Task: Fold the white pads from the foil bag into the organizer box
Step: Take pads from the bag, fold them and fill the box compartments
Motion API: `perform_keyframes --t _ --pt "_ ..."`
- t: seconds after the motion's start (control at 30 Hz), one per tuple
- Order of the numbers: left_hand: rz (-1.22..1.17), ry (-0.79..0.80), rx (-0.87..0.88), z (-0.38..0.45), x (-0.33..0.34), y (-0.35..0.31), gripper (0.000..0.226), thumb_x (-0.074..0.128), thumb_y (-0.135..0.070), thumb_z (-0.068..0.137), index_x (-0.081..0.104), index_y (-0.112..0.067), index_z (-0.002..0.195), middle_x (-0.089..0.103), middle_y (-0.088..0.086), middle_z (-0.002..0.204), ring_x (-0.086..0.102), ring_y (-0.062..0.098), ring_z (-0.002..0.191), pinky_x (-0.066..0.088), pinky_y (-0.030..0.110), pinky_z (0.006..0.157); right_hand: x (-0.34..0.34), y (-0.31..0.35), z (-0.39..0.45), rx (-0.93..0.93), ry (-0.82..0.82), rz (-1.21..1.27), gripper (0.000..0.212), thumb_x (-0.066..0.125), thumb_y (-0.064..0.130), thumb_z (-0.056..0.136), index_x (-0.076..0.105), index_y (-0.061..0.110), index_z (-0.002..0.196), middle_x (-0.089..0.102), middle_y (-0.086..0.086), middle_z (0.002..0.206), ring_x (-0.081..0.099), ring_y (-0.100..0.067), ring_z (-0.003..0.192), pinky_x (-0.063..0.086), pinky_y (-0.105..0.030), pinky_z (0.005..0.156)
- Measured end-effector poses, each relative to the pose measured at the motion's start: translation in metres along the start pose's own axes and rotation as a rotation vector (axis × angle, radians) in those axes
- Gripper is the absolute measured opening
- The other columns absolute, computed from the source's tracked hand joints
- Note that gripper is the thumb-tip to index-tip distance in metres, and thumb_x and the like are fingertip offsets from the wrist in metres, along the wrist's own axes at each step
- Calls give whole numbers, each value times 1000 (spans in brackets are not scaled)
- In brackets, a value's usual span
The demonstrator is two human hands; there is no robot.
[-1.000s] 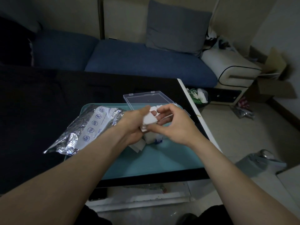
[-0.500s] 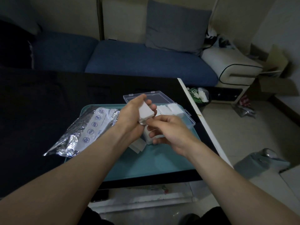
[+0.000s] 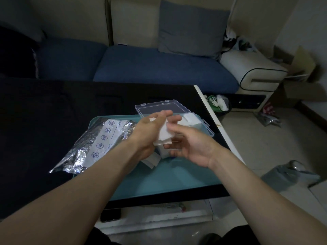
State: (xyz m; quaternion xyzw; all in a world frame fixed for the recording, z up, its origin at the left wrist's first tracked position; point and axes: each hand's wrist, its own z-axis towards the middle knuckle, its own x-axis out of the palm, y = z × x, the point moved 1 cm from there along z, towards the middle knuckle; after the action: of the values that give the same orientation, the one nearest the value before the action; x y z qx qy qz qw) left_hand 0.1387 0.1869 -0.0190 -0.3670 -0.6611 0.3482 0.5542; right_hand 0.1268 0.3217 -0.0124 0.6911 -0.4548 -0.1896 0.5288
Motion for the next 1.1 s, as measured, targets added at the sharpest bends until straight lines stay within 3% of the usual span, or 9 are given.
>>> perform_keyframes --t 0.13,0.2,0.3,0.4,0.5,0.6,0.83,0.97,1.1 --pt "194 -63 28 -3 3 3 29 49 -28 102 60 -9 121 71 11 111 69 25 101 59 37 83 -7 -3 6 -63 -81 -114 9 71 22 92 71 17 85 68 3 77 61 -10 67 47 -25 58" --pt "452 -222 176 1 -3 3 24 54 -28 100 62 -12 115 70 5 102 68 21 97 56 33 85 -19 -2 12 -148 -262 -313 15 69 22 94 70 13 83 67 3 77 60 -13 71 46 -28 62" --pt "761 -333 323 3 -12 -4 8 55 -21 97 63 -20 97 69 -1 90 66 17 82 54 30 73 -28 -2 21 -203 -468 -643 34 61 26 97 64 -6 85 57 -7 74 52 -19 71 40 -31 67" --pt "1187 -306 218 2 -17 -5 18 52 -20 94 66 -10 88 69 5 79 66 22 71 54 31 62 -28 1 27 -198 -547 -851 42 52 19 100 46 8 60 43 -3 59 40 -18 58 28 -30 53" --pt "1388 -192 12 1 -17 3 28 52 -21 92 66 -2 77 69 11 64 68 22 54 60 32 57 -20 -2 39 -104 -558 -1011 38 49 19 96 45 14 59 48 -3 64 49 -26 70 36 -30 65" --pt "1423 -160 -100 6 -21 11 23 55 -17 86 66 -1 73 67 10 55 67 20 47 60 30 56 -11 -11 46 59 -490 -1071 16 49 24 91 53 16 79 57 -5 83 56 -29 88 41 -40 91" --pt "1246 -190 -150 12 -31 19 18 63 -16 80 71 0 80 72 14 65 71 27 54 62 43 57 -7 -3 43 156 -455 -1147 18 49 30 91 56 13 94 61 -8 96 59 -31 104 38 -44 105" --pt "1269 -258 -48 13 -31 21 34 62 -33 85 71 0 78 71 13 67 70 27 57 62 39 60 -6 -1 43 205 -470 -1236 24 54 39 91 53 16 100 61 -6 105 56 -30 111 28 -46 106" --pt "1237 -262 -52 11 -29 23 27 61 -25 84 68 0 76 70 12 61 68 25 50 60 38 52 -10 -6 43 146 -501 -1295 28 64 37 84 67 16 102 65 1 97 60 -27 106 28 -45 101"
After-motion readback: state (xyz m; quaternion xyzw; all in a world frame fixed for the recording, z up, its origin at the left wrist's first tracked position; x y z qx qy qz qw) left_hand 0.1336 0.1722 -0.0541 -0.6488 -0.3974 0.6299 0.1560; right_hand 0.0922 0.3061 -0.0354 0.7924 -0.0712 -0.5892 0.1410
